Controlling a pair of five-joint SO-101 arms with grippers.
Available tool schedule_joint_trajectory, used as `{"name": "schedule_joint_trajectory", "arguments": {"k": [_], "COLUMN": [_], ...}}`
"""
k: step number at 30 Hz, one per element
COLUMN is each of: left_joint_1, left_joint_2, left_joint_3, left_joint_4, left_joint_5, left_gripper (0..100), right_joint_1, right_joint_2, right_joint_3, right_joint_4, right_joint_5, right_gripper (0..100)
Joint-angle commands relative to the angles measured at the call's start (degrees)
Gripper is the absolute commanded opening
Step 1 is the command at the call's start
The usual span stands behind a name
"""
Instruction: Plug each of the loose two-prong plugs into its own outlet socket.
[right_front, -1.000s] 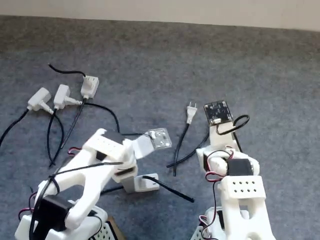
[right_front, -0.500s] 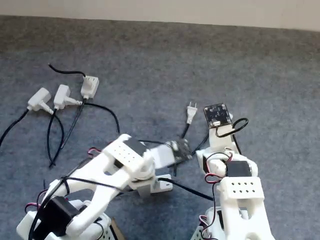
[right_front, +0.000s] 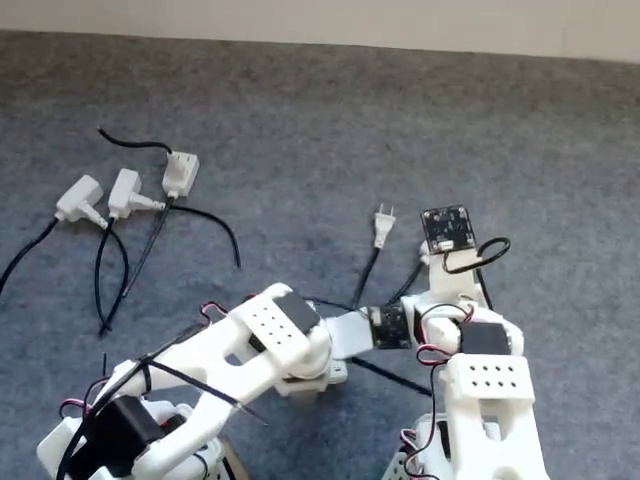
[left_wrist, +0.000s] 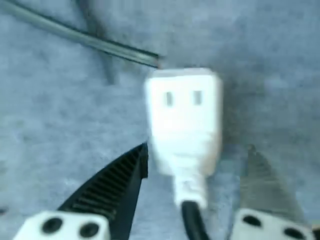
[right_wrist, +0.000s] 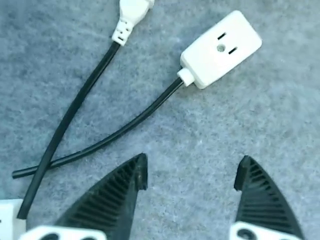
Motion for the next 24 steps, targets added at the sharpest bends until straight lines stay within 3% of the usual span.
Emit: {"name": "schedule_joint_trajectory", "arguments": {"k": [1, 6, 12, 16, 24], "left_joint_1": [-5.0, -11.8, -31.9, -45.1, -57.2], "left_joint_2": [-0.4, -0.4, -0.4, 0.7, 18.8], "left_joint_3": [-2.1, -2.3, -7.1, -15.4, -34.5], "left_joint_4": [-6.5, -6.6, -6.6, -6.4, -6.0], "left_joint_5": [0.4, 0.4, -0.1, -4.4, -7.1], "left_gripper": [19, 0, 0, 0, 0], "right_joint_1": [0.0, -0.1, -0.7, -0.8, -0.6], "right_joint_2": [-0.5, -0.5, -0.5, -0.5, -0.5], "right_joint_3": [0.0, 0.0, 1.4, 1.4, 1.3], "right_joint_4": [-0.2, -0.2, -0.3, -0.3, -0.3], "right_joint_5": [-0.3, -0.3, -0.3, -0.3, -0.3], "right_gripper": [27.5, 27.5, 27.5, 27.5, 27.5]}}
